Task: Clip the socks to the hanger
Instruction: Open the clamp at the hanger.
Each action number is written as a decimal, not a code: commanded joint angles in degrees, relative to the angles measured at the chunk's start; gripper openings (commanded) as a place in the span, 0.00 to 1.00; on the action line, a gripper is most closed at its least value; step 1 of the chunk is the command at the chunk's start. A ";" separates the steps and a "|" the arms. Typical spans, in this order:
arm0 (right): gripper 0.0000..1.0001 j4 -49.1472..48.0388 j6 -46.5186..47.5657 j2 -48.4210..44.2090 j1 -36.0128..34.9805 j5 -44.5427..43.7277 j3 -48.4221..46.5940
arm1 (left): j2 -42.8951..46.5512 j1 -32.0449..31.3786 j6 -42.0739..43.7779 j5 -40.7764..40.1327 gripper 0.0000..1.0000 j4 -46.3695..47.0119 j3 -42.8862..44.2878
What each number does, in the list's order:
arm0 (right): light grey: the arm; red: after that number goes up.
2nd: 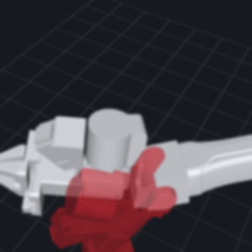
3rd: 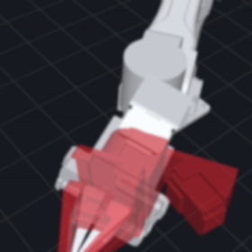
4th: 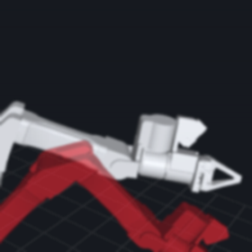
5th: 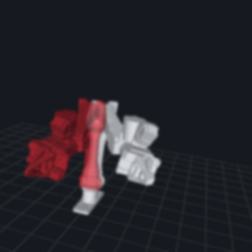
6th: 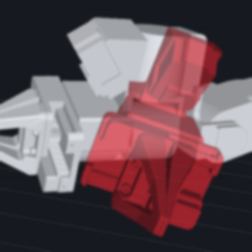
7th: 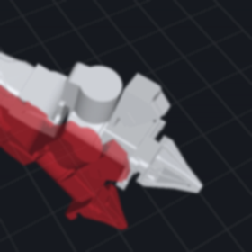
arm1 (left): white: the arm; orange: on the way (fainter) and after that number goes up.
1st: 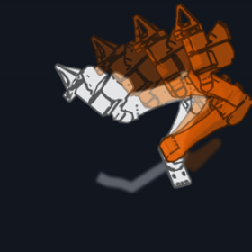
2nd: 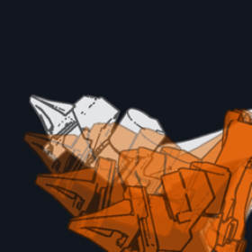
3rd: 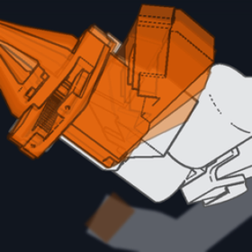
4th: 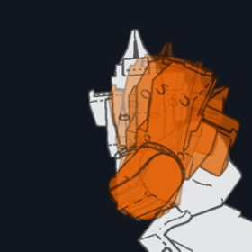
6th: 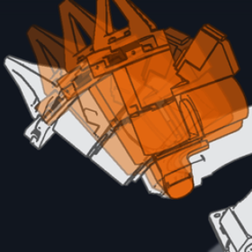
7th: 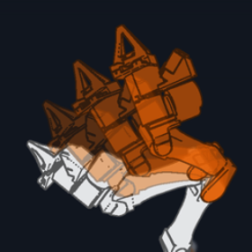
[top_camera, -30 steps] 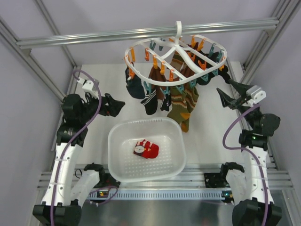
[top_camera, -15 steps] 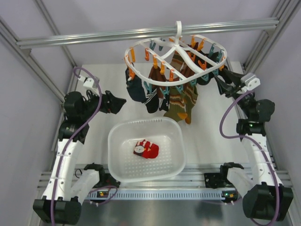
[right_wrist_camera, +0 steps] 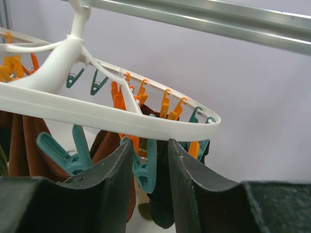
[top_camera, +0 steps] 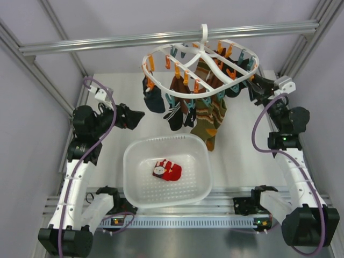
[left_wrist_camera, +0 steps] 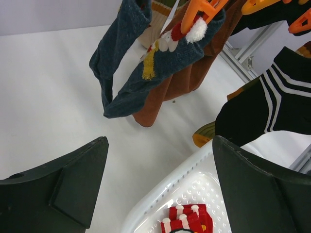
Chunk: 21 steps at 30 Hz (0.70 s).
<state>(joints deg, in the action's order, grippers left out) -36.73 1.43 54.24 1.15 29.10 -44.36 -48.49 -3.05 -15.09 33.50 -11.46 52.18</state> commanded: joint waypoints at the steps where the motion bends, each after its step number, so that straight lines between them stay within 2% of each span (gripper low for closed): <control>1: 0.34 -0.01 1.99 1.13 -0.71 -2.82 -2.31 | 0.77 0.15 0.85 2.10 0.93 4.78 0.99; 12: 0.32 -1.06 0.42 4.38 -0.71 -4.32 -3.54 | 1.03 -0.20 2.52 5.35 0.92 7.25 0.99; 21: 0.32 -1.33 -0.81 2.81 -2.99 -3.09 -2.31 | 1.64 -0.29 2.26 5.44 0.92 7.25 0.99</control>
<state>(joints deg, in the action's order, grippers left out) -35.55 1.69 58.54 -1.13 25.19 -44.38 -48.36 -3.16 -13.43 37.78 -7.70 52.18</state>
